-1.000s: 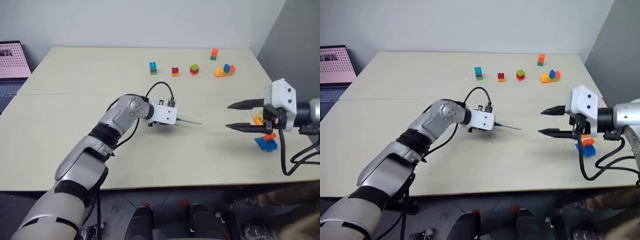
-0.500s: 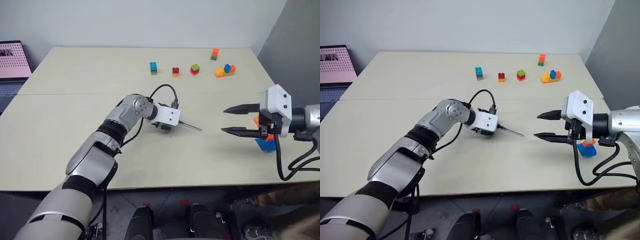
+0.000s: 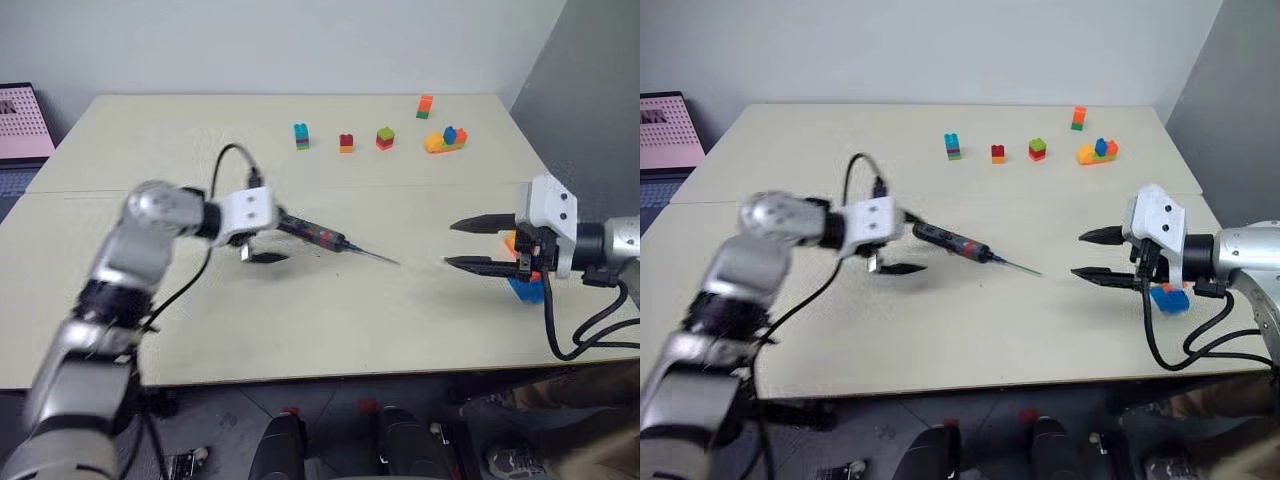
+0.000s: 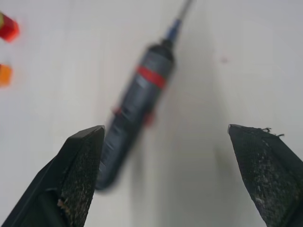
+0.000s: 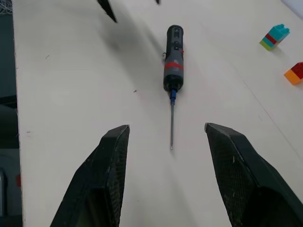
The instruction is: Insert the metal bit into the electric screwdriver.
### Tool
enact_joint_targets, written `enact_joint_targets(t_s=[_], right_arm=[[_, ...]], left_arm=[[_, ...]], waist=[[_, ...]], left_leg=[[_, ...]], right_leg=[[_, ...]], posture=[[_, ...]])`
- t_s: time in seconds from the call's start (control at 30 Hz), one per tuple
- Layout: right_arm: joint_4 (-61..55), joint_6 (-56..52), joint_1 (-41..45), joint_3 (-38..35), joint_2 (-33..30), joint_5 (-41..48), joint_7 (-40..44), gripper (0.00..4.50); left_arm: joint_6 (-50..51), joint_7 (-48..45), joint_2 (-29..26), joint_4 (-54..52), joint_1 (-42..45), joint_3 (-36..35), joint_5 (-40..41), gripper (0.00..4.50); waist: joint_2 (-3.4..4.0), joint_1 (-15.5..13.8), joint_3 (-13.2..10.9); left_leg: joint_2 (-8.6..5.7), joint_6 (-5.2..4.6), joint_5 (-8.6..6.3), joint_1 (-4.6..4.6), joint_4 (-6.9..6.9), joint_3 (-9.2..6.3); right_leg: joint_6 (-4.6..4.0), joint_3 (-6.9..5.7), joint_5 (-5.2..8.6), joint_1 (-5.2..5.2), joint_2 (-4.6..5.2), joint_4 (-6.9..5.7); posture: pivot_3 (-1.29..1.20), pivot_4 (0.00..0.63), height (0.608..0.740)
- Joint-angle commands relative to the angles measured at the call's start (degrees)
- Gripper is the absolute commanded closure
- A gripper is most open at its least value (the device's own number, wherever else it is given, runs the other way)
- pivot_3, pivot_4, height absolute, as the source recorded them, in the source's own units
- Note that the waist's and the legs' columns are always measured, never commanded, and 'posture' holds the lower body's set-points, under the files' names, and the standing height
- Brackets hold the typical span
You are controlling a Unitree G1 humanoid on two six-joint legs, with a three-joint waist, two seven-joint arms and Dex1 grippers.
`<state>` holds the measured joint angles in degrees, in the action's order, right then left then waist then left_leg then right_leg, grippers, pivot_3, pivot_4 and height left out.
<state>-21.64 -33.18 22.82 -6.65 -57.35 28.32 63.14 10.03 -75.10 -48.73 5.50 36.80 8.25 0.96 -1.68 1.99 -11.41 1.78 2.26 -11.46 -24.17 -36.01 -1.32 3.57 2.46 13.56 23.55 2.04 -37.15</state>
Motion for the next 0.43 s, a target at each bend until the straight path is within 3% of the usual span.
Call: enact_joint_targets(t_s=[0.03,0.2,0.43], right_arm=[[-0.68,0.39,-1.04,-3.45,-1.00,0.78,-0.36,1.85],[0.58,1.28,-4.68,-3.96,-0.43,-0.49,-1.17,1.85],[3.32,3.50,-5.91,-4.33,-0.44,-1.24,-1.02,1.85]], left_arm=[[7.24,-0.88,-3.87,-9.37,-4.04,-5.23,5.33,0.18],[15.73,1.00,-5.88,-17.02,-17.86,-13.38,13.09,0.18],[19.85,6.71,-3.39,-19.90,-18.42,-12.59,16.11,0.18]], waist=[[-0.02,-0.56,-0.01],[-0.05,-0.39,0.01],[-0.06,-0.50,0.01]], left_leg=[[0.00,0.00,0.00,0.01,-0.05,-0.02],[0.00,-0.02,0.01,0.27,-0.09,0.06],[0.00,-0.02,0.02,0.28,-0.08,0.01]], right_leg=[[-0.01,-0.03,0.01,-0.05,0.00,-0.01],[-0.31,-0.01,0.14,-0.30,0.14,0.07],[-0.32,-0.05,0.14,-0.28,0.10,0.01]], posture=[[0.00,0.150,0.740],[0.00,0.150,0.740],[0.00,0.150,0.740]])
